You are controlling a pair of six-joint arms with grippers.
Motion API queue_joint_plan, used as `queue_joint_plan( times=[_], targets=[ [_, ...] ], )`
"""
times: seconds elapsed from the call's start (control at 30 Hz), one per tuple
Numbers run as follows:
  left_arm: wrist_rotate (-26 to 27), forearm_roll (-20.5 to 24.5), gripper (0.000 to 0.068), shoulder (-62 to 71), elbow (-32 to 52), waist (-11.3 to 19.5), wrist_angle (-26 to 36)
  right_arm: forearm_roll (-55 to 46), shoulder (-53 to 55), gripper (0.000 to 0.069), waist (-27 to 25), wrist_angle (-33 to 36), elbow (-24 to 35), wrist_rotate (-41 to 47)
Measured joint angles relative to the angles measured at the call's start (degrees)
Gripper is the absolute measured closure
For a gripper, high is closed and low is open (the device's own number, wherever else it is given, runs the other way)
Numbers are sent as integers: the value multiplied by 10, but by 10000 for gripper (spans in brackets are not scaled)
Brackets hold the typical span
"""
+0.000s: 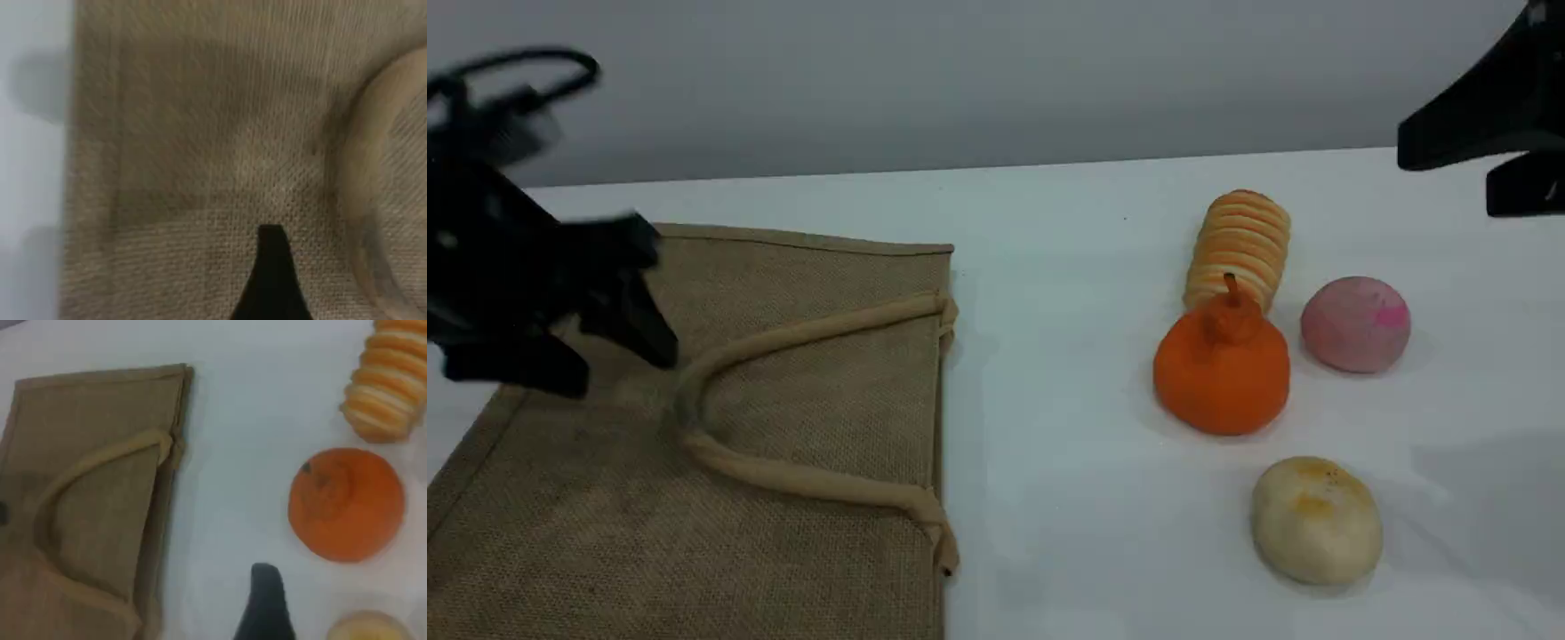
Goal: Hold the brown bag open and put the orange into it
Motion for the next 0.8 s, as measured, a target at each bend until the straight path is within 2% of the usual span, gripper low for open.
queue_joint_plan(
  times=[0.13,0.4,0.8],
  targets=[
    [0,0,189,33,-11,-17,-30,0,0,218,0,1,0,-1],
    [1,-24,192,80,-37,-17,-32,-1,0,218,0,2,0,0],
    [2,-25,198,114,-40,-22,-34,-2,-1,218,0,2,0,0]
  ],
)
